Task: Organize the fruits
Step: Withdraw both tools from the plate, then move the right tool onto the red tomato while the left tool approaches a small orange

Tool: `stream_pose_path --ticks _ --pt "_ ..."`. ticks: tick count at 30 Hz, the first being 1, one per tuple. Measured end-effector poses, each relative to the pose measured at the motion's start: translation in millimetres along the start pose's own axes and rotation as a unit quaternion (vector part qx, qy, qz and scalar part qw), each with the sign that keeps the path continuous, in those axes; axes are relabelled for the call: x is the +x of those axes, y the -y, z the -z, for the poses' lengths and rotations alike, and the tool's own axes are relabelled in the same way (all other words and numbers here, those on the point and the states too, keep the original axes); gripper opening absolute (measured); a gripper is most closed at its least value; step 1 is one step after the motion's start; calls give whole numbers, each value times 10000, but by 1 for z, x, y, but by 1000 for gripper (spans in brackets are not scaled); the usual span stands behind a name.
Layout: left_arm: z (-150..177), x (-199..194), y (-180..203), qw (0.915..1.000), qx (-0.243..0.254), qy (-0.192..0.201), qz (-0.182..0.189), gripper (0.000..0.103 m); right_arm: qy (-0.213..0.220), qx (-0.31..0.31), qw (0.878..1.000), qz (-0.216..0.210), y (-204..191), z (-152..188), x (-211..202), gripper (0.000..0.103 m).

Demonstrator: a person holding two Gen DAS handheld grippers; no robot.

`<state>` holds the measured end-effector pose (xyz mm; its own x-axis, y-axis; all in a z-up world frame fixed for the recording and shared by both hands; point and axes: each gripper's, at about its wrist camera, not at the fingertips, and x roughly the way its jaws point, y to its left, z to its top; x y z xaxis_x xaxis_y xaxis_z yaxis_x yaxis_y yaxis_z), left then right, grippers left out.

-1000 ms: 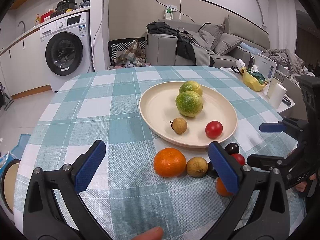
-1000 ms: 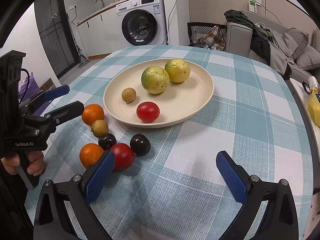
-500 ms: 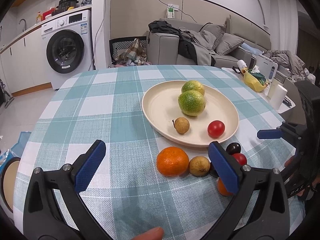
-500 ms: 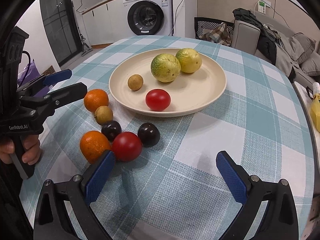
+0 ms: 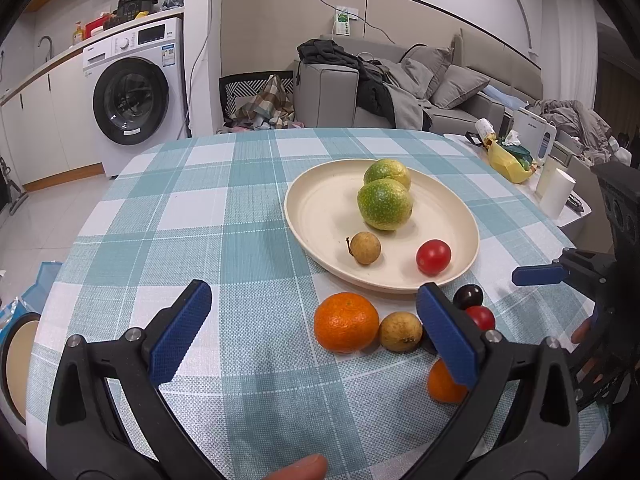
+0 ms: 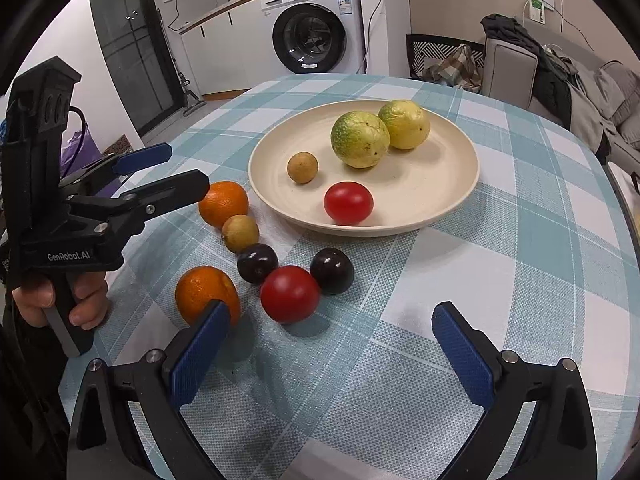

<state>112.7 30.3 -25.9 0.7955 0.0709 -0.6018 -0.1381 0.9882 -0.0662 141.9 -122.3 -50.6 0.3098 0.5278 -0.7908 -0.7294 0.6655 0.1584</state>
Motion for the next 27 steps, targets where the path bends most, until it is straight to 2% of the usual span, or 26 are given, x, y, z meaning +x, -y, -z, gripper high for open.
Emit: stream_pose_path --ticks 4,20,22,24,27 --pt "0 0 0 10000 8 0 4 102 -101 214 9997 -45 8 0 3 103" --pt "4 6 -8 9997 -193 -118 -23 102 -26 176 9998 -109 6 0 -4 101" --pt "3 7 -10 9996 -235 -146 -29 102 -14 199 9998 -98 7 -1 -4 98" --pt "3 8 -12 9995 -273 -167 -29 102 -17 218 9997 -146 8 -1 -5 85" --pt "2 10 -13 9993 -311 -194 -38 102 -22 263 9994 -223 10 -1 -4 75"
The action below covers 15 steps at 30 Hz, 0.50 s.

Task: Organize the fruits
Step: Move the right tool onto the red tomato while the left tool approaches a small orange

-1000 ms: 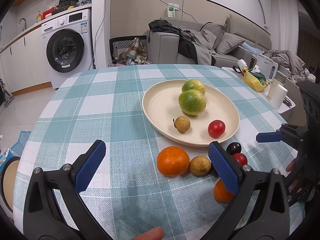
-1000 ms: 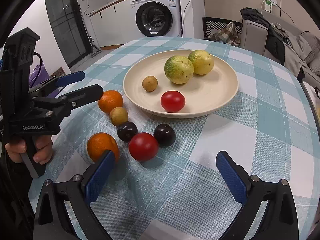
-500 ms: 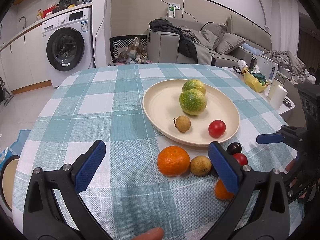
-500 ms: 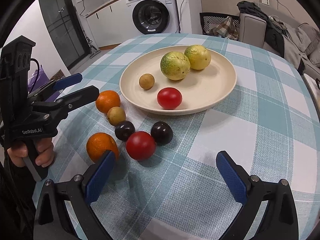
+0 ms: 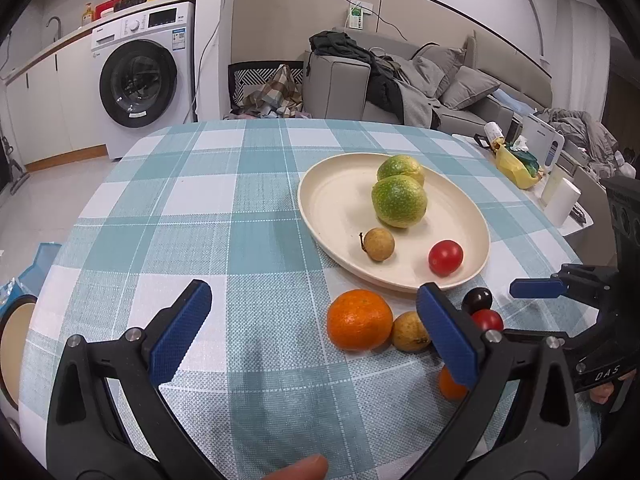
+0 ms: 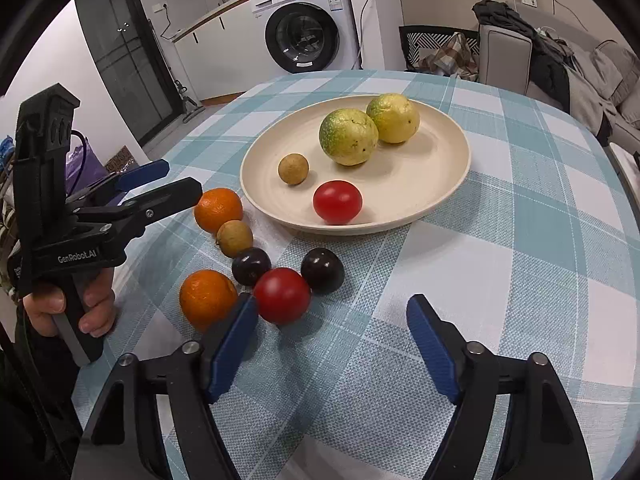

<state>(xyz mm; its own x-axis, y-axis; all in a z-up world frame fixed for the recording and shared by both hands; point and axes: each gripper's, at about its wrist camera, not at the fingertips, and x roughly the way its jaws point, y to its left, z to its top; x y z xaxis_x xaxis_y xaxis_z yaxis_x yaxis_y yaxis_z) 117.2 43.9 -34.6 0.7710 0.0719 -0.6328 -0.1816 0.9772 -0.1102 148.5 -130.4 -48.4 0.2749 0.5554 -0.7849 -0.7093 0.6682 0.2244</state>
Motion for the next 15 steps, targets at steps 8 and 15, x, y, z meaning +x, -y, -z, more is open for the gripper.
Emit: stream_pose_path --ticks 8,15 --pt "-2 1 0 10000 25 -49 -4 102 37 -99 9996 -252 -10 1 2 55" --pt "-2 1 1 10000 26 -75 -4 102 -66 -233 9995 -223 -20 2 10 45"
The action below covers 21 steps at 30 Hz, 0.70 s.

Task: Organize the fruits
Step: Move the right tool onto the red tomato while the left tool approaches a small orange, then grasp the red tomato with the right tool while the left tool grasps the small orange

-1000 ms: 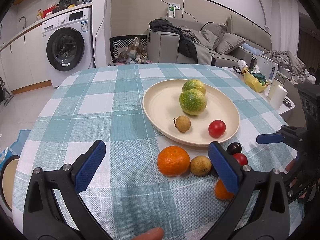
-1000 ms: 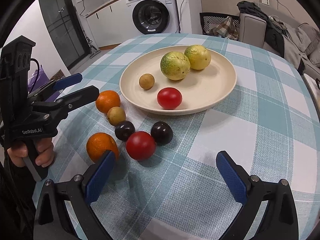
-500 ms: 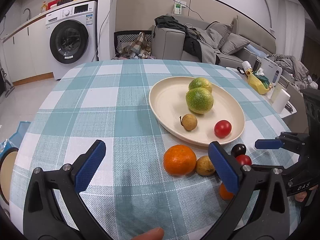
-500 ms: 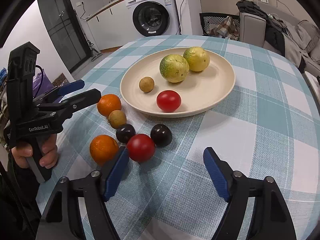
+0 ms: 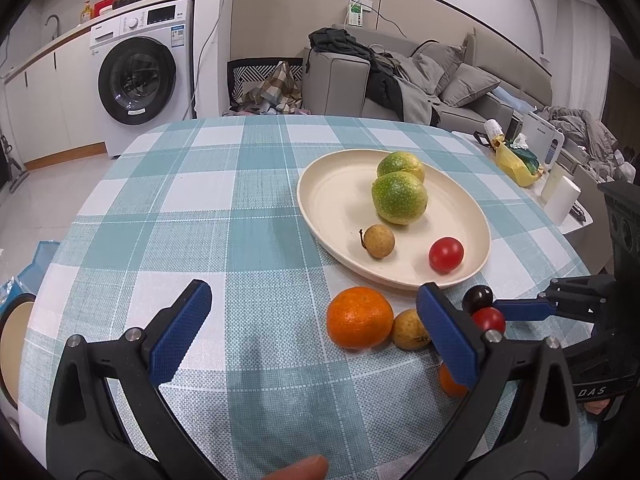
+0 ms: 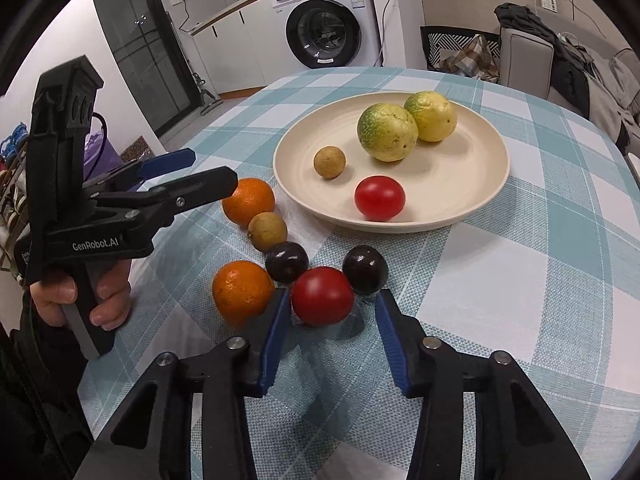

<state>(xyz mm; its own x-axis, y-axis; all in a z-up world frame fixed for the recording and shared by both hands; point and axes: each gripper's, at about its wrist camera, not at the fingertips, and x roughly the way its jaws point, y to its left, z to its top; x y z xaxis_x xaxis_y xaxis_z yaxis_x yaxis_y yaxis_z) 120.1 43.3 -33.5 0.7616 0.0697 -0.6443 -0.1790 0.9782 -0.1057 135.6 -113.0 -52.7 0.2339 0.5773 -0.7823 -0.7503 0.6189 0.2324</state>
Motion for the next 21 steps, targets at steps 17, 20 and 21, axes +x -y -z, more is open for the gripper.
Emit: stream_pose_path --ticks 17,20,21 --pt "1 3 2 10000 -5 -40 18 102 64 -303 9991 280 -14 0 1 33" --pt "1 4 2 10000 -16 -51 14 102 96 -369 9987 328 -15 0 -1 33" --pt "2 4 2 10000 -27 -58 12 102 108 -363 9988 325 -15 0 -1 33"
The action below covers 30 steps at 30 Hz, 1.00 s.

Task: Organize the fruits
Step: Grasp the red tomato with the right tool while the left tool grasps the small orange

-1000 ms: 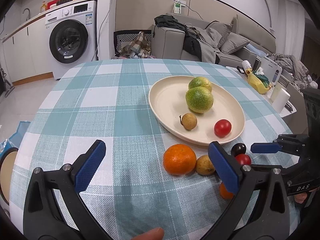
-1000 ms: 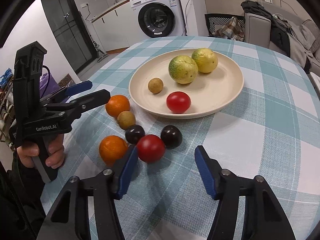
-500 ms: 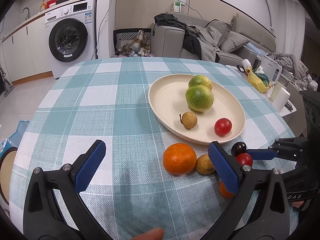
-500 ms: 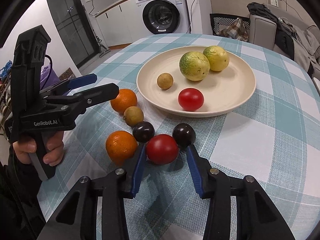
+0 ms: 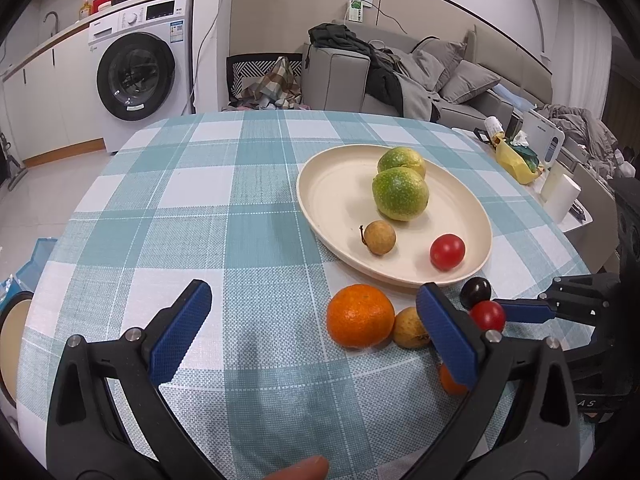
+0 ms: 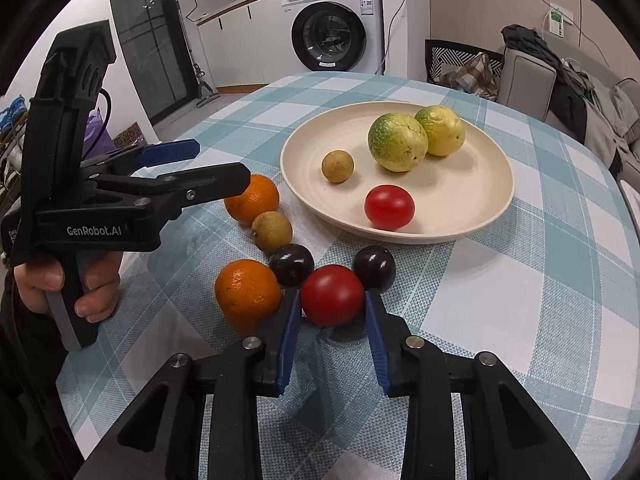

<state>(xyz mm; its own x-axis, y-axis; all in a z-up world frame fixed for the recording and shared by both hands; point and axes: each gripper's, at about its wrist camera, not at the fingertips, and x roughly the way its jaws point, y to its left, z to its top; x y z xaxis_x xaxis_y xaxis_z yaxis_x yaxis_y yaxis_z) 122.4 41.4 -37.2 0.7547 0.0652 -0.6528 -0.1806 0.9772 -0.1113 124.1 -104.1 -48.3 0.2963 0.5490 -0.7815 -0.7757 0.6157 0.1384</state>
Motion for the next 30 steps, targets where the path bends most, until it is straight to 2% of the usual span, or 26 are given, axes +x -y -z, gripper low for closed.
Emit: stream_pose_path --ticks 11,14,16,19,26,30 --pt "3 12 -8 9992 -193 -322 121 100 316 141 9994 -40 8 -5 -17 33" --pt "3 13 -8 9990 -169 -361 203 91 374 177 9991 -9 10 -7 -20 33" --pt "4 18 -7 9982 -147 -494 290 81 409 213 9989 23 11 -7 -21 33" --pt "5 24 -6 9966 -139 -647 490 74 446 283 9986 51 14 -8 -22 33" --pt "5 25 -4 9948 -158 -658 763 58 474 388 9981 96 18 -9 -23 33" --pt "5 23 -2 9931 -96 -639 979 37 505 417 9978 100 20 -10 -24 33"
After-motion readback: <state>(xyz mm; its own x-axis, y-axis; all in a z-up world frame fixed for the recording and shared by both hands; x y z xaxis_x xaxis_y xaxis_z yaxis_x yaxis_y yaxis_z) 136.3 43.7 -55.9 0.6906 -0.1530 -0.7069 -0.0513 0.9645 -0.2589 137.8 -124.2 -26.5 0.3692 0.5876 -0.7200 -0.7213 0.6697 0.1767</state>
